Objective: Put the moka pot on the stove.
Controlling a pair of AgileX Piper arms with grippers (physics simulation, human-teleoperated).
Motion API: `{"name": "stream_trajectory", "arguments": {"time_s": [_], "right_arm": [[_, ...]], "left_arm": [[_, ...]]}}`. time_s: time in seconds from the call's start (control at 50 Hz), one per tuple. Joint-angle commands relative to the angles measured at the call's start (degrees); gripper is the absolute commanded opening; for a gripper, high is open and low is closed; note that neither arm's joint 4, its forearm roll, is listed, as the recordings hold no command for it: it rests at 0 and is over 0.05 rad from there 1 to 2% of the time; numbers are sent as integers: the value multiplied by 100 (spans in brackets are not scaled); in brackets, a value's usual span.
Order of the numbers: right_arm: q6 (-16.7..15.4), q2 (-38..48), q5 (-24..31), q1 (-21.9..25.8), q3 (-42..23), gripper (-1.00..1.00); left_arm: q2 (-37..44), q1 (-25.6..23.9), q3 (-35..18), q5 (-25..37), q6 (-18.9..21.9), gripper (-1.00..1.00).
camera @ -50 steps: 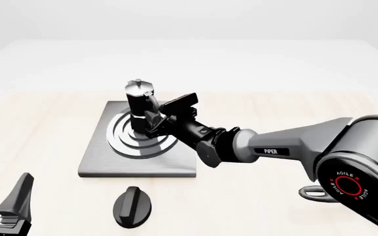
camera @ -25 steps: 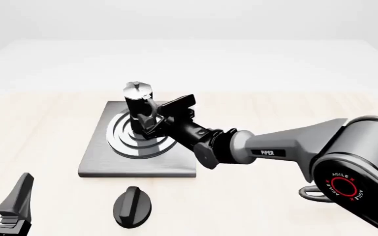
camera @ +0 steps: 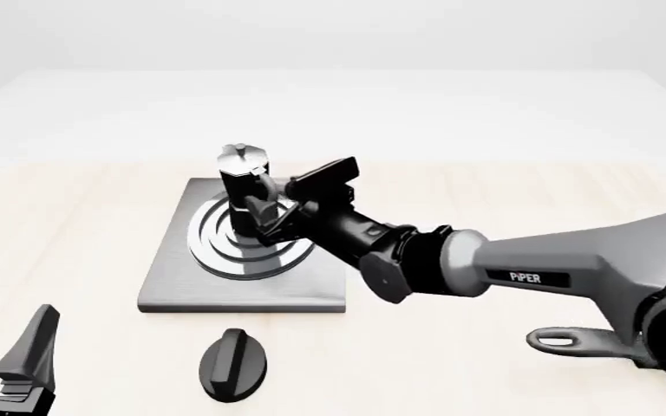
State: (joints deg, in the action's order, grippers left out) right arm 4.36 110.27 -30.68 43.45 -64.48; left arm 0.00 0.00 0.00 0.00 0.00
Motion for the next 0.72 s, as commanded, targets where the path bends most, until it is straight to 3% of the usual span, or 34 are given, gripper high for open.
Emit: {"name": "stream_trajectory", "arguments": {"time_s": [0.02, 0.34, 0.72], "right_arm": [[-57, -634, 53, -4, 493, 100], [-169, -1520, 148, -83, 958, 100], [-329, -2172, 166, -494, 1490, 100]], "left_arm": [[0, 0, 0, 0, 0, 100], [0, 0, 0, 0, 0, 100], [0, 0, 0, 0, 0, 100]]}}
